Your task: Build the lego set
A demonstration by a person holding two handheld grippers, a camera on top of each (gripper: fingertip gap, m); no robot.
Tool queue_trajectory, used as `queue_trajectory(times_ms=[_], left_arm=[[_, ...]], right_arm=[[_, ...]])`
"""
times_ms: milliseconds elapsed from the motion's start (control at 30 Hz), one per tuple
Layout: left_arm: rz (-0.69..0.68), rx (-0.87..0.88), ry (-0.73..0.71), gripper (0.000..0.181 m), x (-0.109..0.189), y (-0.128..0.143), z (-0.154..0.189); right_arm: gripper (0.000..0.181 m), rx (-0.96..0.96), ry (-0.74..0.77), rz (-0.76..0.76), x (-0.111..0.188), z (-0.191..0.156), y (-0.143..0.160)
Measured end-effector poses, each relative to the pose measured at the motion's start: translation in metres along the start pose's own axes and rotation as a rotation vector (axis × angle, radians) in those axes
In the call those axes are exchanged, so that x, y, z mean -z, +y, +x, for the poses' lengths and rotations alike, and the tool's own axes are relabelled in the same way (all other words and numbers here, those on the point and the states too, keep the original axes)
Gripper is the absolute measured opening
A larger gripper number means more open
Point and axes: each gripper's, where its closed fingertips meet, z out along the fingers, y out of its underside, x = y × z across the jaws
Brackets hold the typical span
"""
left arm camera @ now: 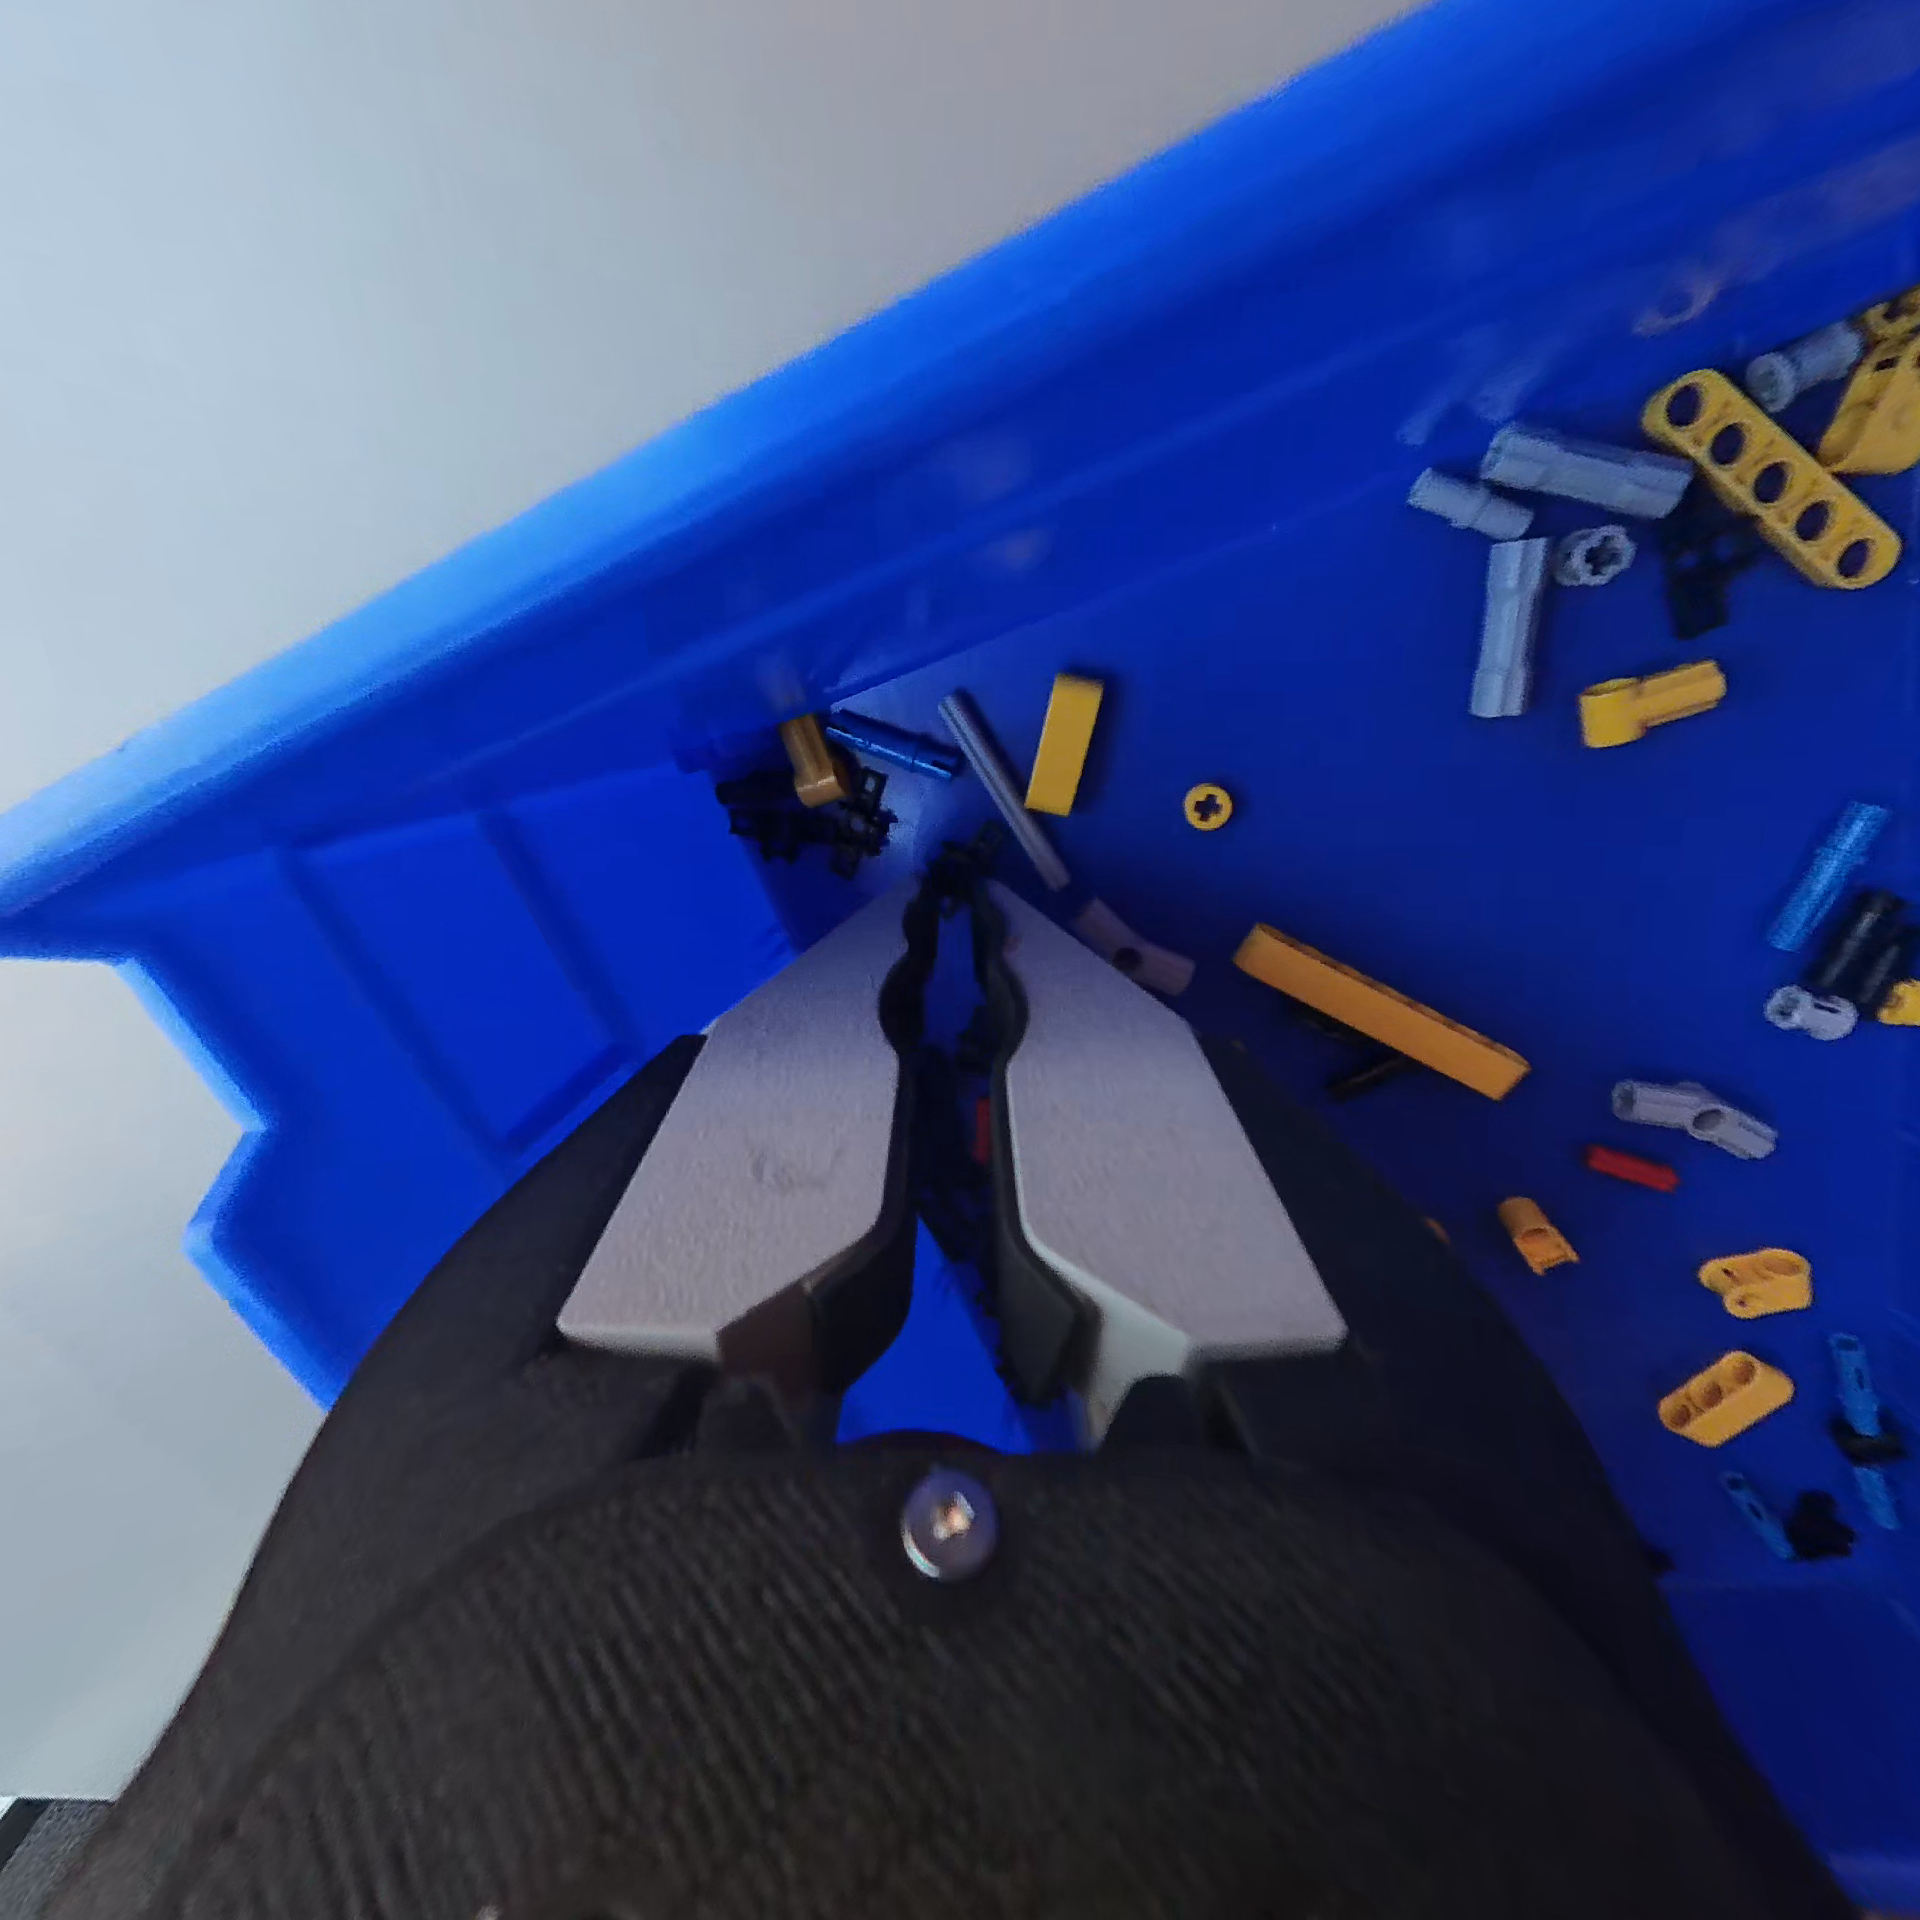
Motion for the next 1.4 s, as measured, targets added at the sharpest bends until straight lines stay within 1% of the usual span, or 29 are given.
queue_trajectory(times_ms=[200, 300, 367, 433, 500, 533, 567, 633, 700, 733, 800, 833, 900, 933, 1000, 1033, 1100, 1167, 1233, 1300, 1333, 1400], left_arm=[[0.021, -0.054, -0.029, 0.003, 0.004, 0.002, 0.005], [0.094, -0.069, -0.029, 0.003, 0.021, -0.004, 0.011], [0.191, -0.069, -0.012, 0.003, 0.044, -0.012, 0.018], [0.33, -0.065, 0.04, 0.003, 0.077, -0.021, 0.035], [0.541, -0.103, 0.057, 0.003, 0.122, -0.032, 0.06], [0.637, -0.123, 0.093, 0.002, 0.144, -0.031, 0.083], [0.721, -0.137, 0.18, 0.002, 0.164, -0.026, 0.114], [0.858, -0.178, 0.41, 0.002, 0.198, -0.005, 0.189], [0.964, -0.188, 0.652, 0.002, 0.223, 0.023, 0.256], [0.987, -0.185, 0.785, 0.002, 0.231, 0.037, 0.285], [1.005, -0.191, 1.008, 0.002, 0.242, 0.062, 0.33], [0.991, -0.204, 1.123, 0.002, 0.246, 0.073, 0.349], [0.94, -0.187, 1.324, 0.002, 0.251, 0.087, 0.374], [0.925, -0.193, 1.383, 0.002, 0.252, 0.09, 0.381], [0.937, -0.207, 1.358, 0.002, 0.245, 0.088, 0.388], [0.936, -0.235, 1.367, 0.002, 0.245, 0.092, 0.392], [0.968, -0.267, 1.384, 0.002, 0.25, 0.097, 0.399], [0.988, -0.291, 1.362, 0.002, 0.251, 0.099, 0.405], [0.978, -0.29, 1.322, 0.002, 0.246, 0.098, 0.408], [0.967, -0.287, 1.285, 0.001, 0.24, 0.097, 0.41], [0.968, -0.286, 1.273, 0.001, 0.239, 0.098, 0.41], [0.967, -0.278, 1.266, 0.002, 0.237, 0.099, 0.408]], right_arm=[[0.0, 0.0, -0.001, 0.001, 0.0, 0.0, 0.0], [0.0, -0.002, -0.001, 0.003, 0.001, 0.0, 0.0], [0.0, -0.007, -0.003, 0.01, 0.001, 0.0, -0.001], [0.0, -0.019, -0.019, 0.039, 0.004, -0.002, -0.006], [0.002, -0.031, -0.034, 0.091, 0.009, -0.003, -0.014], [0.003, -0.033, -0.044, 0.127, 0.012, -0.004, -0.02], [0.004, -0.033, -0.062, 0.167, 0.017, -0.007, -0.027], [0.007, -0.034, -0.121, 0.258, 0.028, -0.018, -0.045], [0.009, -0.051, -0.195, 0.343, 0.043, -0.034, -0.067], [0.01, -0.066, -0.241, 0.383, 0.052, -0.043, -0.079], [0.012, -0.095, -0.302, 0.451, 0.069, -0.055, -0.099], [0.012, -0.103, -0.312, 0.48, 0.077, -0.057, -0.107], [0.012, -0.113, -0.346, 0.531, 0.092, -0.062, -0.118], [0.012, -0.125, -0.398, 0.554, 0.101, -0.068, -0.122], [0.009, -0.187, -0.507, 0.586, 0.116, -0.076, -0.13], [0.008, -0.226, -0.518, 0.586, 0.118, -0.073, -0.132], [0.008, -0.271, -0.506, 0.585, 0.12, -0.065, -0.132], [0.007, -0.28, -0.515, 0.601, 0.124, -0.063, -0.131], [0.006, -0.276, -0.536, 0.605, 0.126, -0.067, -0.132], [0.006, -0.259, -0.502, 0.583, 0.122, -0.067, -0.131], [0.001, -0.251, -0.479, 0.572, 0.119, -0.066, -0.129], [0.0, -0.246, -0.475, 0.548, 0.115, -0.067, -0.126]])
